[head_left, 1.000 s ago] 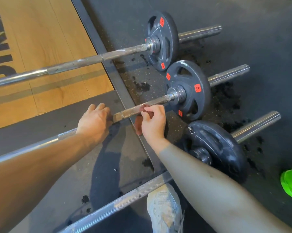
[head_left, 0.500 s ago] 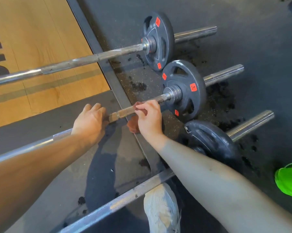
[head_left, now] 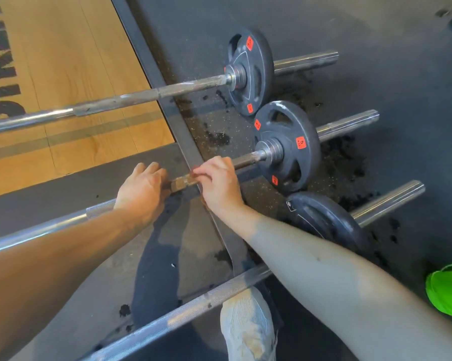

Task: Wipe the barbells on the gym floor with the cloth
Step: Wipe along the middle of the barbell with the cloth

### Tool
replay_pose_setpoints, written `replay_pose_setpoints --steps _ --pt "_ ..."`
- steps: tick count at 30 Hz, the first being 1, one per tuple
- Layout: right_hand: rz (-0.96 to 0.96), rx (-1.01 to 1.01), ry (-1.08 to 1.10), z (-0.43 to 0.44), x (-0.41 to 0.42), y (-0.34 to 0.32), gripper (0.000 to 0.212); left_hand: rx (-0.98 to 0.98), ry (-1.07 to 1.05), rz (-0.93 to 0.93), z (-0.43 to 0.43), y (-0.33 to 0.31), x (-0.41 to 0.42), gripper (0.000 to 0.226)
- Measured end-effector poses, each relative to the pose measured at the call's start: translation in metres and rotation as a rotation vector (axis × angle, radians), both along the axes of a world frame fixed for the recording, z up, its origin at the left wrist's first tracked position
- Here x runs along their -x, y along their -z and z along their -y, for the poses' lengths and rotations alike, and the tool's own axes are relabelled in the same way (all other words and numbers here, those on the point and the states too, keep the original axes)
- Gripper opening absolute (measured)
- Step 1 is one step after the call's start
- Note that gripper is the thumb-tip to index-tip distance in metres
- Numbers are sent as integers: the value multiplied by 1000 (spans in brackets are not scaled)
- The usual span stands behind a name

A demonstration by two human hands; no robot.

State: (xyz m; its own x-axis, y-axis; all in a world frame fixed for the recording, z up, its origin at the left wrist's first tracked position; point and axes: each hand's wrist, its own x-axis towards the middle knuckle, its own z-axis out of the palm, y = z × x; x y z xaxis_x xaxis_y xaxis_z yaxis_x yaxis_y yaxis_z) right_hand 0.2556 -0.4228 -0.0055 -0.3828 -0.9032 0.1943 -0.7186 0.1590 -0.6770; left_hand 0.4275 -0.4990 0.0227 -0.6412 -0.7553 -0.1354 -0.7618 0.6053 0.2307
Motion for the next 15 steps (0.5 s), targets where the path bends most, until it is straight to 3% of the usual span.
replay_pose_setpoints --steps 5,7,11,15 --pt "-65 -90 272 -6 89 -9 17 -57 -30 -62 4 5 -1 17" --pt "-37 -121 364 -3 88 -11 17 -49 -37 -63 4 6 -2 17" --pt "-3 -12 219 -1 2 -3 15 -62 -49 -77 6 8 -4 21" --pt "174 -23 116 1 -60 0 18 -105 -2 -62 14 1 -20 24"
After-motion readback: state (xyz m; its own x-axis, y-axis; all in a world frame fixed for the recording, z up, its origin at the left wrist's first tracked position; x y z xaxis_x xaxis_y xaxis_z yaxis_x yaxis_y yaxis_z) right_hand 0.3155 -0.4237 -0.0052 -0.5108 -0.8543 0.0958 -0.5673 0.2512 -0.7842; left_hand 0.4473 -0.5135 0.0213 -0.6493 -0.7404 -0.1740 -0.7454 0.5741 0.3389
